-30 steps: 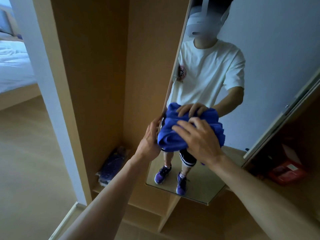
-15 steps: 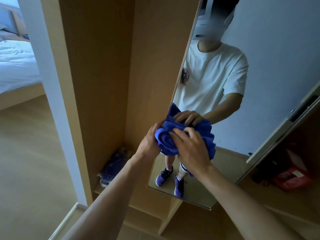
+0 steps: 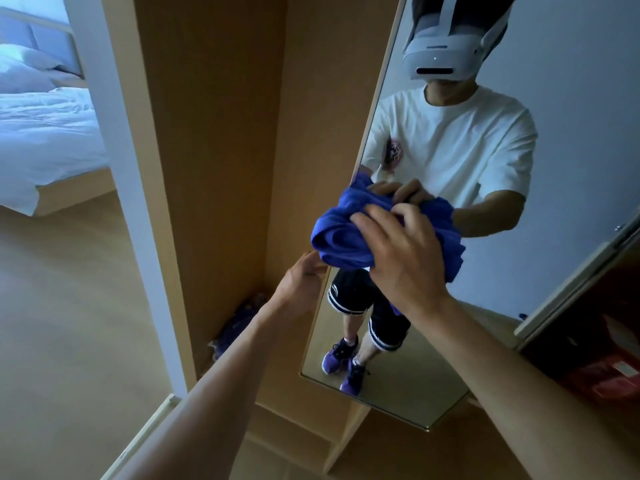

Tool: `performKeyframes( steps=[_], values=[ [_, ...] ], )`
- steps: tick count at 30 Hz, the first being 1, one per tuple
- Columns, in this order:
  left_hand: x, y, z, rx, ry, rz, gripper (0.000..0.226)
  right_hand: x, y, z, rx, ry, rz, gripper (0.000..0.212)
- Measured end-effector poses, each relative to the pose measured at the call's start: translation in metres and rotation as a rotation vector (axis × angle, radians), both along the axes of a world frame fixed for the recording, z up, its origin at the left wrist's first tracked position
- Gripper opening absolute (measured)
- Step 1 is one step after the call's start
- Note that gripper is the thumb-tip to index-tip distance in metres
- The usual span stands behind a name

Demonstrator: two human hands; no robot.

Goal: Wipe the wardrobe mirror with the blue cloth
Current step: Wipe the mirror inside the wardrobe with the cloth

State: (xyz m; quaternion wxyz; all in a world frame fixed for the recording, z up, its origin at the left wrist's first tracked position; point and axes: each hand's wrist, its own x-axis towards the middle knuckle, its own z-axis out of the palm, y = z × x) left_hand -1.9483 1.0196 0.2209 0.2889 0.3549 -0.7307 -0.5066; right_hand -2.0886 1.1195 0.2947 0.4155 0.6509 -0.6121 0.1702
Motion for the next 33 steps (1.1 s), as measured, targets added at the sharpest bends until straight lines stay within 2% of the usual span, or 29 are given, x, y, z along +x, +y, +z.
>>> performKeyframes(
  steps=[1,4,6,9,13,16,19,23,25,27,30,33],
  values=[
    [-0.002,0.002,0.001,-0.005,0.022,0.013,0.034,0.003,0.001,-0.018,0.049,-0.008,-0.008,0.042],
    [-0.002,0.009,0.006,-0.022,0.015,-0.014,0.038,0.012,0.006,-0.073,0.207,-0.051,-0.040,0.044],
    [0.002,0.010,0.009,-0.008,0.036,-0.052,0.027,0.015,0.011,-0.091,0.308,-0.067,-0.056,0.038],
    [0.008,0.006,0.009,-0.091,-0.013,-0.022,0.038,0.009,0.011,-0.081,0.364,-0.054,-0.038,0.037],
    [0.002,0.006,-0.001,-0.027,0.087,0.030,0.032,0.003,0.011,-0.026,0.244,-0.031,-0.011,0.044],
    [-0.004,0.008,0.001,-0.084,-0.032,0.069,0.054,0.001,0.008,0.035,0.082,-0.052,0.018,0.048],
    [-0.005,0.007,0.000,-0.112,-0.031,0.060,0.065,-0.004,0.002,0.080,-0.028,-0.093,0.029,0.044],
    [-0.002,0.014,0.004,-0.098,-0.052,0.069,0.066,0.002,-0.002,0.067,-0.017,-0.021,-0.009,0.050],
    [-0.002,0.021,0.013,-0.068,-0.066,0.083,0.059,0.005,-0.001,0.038,0.037,0.018,-0.036,0.043],
    [-0.005,0.025,0.020,-0.022,-0.042,0.113,0.037,0.008,0.003,0.002,0.125,0.043,-0.050,0.037],
    [-0.013,0.027,0.025,-0.077,-0.072,0.011,0.031,0.007,0.010,-0.033,0.288,0.081,-0.057,0.032],
    [-0.012,0.029,0.019,-0.218,-0.121,0.007,0.024,0.000,0.012,-0.031,0.324,0.047,-0.031,0.038]
  ],
)
